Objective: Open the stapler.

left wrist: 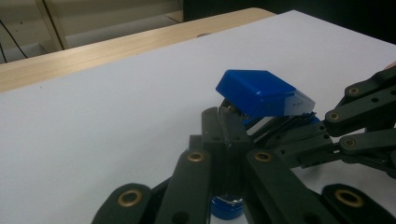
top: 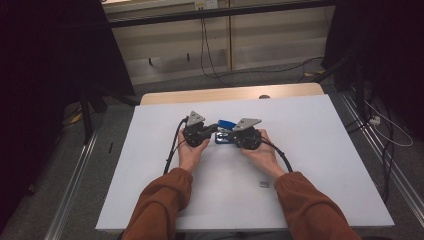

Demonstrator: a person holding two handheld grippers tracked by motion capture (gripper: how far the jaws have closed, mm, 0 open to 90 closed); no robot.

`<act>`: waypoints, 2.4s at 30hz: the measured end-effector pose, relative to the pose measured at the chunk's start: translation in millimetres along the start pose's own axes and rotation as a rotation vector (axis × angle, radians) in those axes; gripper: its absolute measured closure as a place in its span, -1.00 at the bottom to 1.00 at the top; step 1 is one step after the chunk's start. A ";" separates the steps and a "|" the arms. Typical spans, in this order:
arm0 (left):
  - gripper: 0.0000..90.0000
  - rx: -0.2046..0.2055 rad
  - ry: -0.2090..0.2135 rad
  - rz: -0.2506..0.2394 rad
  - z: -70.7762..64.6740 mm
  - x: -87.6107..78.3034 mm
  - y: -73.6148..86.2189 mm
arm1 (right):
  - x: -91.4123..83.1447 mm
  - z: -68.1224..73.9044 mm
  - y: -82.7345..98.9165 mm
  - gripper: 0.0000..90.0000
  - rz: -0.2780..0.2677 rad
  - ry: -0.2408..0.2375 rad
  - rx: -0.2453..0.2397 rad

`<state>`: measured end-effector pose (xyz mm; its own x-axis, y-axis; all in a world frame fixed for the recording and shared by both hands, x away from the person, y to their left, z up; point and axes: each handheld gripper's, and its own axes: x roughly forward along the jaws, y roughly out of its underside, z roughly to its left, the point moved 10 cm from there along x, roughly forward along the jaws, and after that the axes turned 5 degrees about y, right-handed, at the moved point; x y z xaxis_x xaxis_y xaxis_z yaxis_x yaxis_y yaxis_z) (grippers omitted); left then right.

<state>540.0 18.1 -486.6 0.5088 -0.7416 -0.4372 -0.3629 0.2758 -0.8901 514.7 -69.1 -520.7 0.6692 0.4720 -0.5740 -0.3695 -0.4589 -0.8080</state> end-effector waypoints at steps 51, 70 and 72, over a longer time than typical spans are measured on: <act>1.00 0.021 0.013 0.020 -0.9 9.5 6.8 | 1.8 0.9 -29.1 1.00 -0.137 0.131 0.058; 1.00 0.036 -0.007 0.051 0.5 12.0 12.2 | 1.2 -1.1 -31.1 1.00 -0.150 0.156 0.084; 1.00 0.041 -0.009 0.059 1.5 12.5 13.8 | 1.2 -1.3 -31.2 1.00 -0.152 0.156 0.089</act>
<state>542.5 13.5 -504.5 0.4950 -0.7177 -0.4897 -0.3604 0.3432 -0.8674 527.8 -55.2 -496.0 0.8103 0.4056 -0.4229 -0.3073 -0.3202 -0.8961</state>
